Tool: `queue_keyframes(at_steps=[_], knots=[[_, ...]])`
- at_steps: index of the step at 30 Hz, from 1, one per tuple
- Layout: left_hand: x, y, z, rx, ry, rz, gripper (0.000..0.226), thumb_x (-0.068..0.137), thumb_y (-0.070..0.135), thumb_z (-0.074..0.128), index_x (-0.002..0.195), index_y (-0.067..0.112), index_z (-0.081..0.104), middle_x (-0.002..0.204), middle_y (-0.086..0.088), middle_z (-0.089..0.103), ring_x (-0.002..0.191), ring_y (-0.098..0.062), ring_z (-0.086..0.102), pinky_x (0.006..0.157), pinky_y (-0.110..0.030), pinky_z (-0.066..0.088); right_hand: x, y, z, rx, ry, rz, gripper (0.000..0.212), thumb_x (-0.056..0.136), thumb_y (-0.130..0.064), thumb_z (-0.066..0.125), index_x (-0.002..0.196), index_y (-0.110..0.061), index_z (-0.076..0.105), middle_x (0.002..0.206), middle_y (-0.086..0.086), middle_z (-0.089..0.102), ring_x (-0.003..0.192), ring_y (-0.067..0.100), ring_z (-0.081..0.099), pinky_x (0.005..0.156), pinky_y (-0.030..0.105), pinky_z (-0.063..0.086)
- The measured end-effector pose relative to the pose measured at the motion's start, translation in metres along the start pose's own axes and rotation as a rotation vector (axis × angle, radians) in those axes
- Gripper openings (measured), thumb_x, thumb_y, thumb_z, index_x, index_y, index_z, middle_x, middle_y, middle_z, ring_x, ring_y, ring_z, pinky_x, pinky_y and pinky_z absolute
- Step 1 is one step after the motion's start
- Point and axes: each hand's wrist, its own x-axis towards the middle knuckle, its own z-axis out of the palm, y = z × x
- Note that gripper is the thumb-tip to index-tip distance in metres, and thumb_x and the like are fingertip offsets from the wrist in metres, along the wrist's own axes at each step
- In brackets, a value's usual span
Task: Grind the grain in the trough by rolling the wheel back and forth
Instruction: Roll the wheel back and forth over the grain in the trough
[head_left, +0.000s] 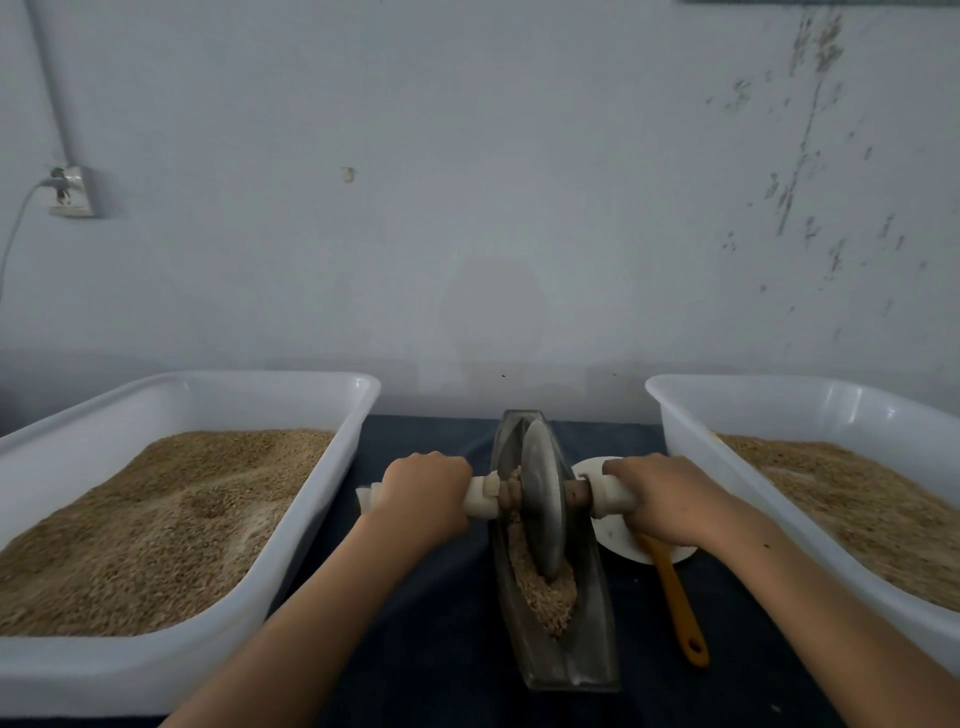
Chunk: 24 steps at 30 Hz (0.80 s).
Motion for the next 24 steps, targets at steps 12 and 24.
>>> queue_keyframes(at_steps=[12,24], knots=[[-0.001,0.002,0.010,-0.037,0.191,-0.029,0.017,0.091,0.029,0.055,0.105,0.020,0.050,0.101,0.002,0.062,0.089,-0.015,0.059,0.071,-0.025,0.040,0.001,-0.003,0.013,-0.042,0.237,0.026,0.020,0.091,-0.028,0.058,0.107,-0.030,0.046,0.108,-0.008,0.058,0.101,0.016,0.053,0.092,0.033,0.035],[0.000,-0.006,0.002,-0.080,-0.088,0.018,0.027,0.084,0.030,0.064,0.107,0.019,0.058,0.099,0.001,0.062,0.083,-0.012,0.054,0.075,-0.026,0.044,-0.007,-0.013,-0.012,-0.098,-0.016,0.070,0.033,0.089,-0.013,0.056,0.119,-0.025,0.051,0.114,0.001,0.061,0.105,0.020,0.057,0.090,0.032,0.039]])
